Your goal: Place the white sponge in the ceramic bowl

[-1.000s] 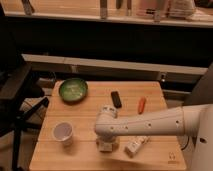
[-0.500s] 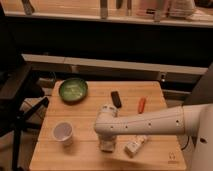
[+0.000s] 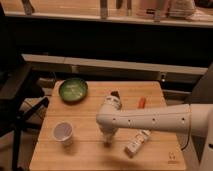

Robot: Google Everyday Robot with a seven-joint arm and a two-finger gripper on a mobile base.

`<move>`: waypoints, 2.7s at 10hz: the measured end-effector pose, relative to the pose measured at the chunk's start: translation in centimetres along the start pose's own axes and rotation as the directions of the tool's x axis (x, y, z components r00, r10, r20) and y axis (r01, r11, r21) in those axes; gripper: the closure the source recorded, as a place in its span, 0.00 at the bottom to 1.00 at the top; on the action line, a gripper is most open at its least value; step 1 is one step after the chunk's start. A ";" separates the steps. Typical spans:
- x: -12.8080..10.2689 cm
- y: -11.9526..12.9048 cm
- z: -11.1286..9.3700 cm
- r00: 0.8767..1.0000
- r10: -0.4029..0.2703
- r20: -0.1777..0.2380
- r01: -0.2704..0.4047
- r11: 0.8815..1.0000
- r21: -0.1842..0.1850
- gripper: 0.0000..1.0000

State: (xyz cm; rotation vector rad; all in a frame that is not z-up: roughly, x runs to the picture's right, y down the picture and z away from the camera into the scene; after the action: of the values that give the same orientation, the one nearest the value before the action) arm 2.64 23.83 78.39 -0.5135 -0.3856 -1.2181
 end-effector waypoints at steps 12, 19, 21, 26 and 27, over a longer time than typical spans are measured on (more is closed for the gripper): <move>7.5 -0.7 -3.3 0.999 -0.011 -0.037 0.012 1.000 0.023 0.99; 10.6 -3.9 -5.0 0.997 -0.046 -0.058 0.048 0.998 0.031 0.99; 11.5 -4.9 -5.5 0.996 -0.055 -0.064 0.057 0.998 0.034 0.99; 12.9 -8.3 -6.0 0.993 -0.089 -0.076 0.094 0.994 0.054 0.99; 13.2 -8.5 -6.1 0.993 -0.093 -0.078 0.097 0.994 0.050 0.99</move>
State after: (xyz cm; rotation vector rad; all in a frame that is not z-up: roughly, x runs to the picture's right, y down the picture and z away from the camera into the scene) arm -1.41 7.81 81.90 -0.4054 -0.3809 -1.3113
